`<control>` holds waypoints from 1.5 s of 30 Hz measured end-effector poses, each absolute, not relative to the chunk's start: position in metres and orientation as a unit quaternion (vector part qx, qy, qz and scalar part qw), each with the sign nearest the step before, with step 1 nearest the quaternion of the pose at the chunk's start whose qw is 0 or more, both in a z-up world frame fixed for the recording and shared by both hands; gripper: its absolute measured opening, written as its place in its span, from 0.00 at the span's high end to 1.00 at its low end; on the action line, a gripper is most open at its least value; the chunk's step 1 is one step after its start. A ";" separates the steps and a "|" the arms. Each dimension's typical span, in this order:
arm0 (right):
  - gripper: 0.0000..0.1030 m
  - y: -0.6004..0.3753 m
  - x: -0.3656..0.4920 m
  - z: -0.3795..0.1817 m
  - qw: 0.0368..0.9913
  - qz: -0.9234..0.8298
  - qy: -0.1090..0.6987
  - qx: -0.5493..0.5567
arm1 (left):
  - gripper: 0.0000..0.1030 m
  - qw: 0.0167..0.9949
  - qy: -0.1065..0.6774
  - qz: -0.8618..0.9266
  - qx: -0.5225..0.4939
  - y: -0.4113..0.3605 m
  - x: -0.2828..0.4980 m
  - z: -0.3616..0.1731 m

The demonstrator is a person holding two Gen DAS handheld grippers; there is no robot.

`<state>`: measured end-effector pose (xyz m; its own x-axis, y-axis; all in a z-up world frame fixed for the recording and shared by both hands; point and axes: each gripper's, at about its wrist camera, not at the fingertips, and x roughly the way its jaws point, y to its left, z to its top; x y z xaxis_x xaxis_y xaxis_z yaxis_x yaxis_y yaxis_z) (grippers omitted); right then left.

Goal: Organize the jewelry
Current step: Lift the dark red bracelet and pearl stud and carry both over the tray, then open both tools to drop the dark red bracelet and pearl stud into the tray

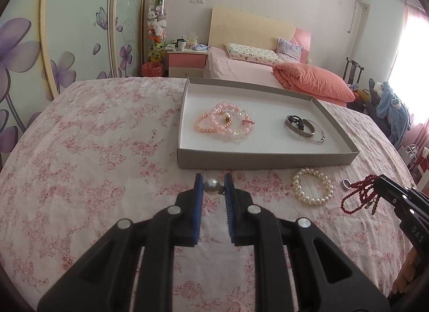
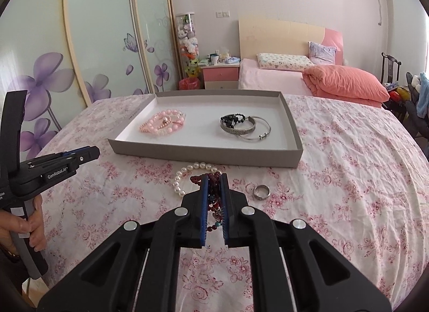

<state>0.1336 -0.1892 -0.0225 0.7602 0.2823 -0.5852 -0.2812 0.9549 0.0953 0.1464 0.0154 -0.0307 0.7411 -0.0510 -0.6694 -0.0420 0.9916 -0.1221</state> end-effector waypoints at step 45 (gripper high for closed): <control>0.91 -0.181 0.249 0.022 0.961 0.151 0.225 0.048 | 0.84 0.961 0.272 -0.036 -0.041 -0.027 0.231 0.016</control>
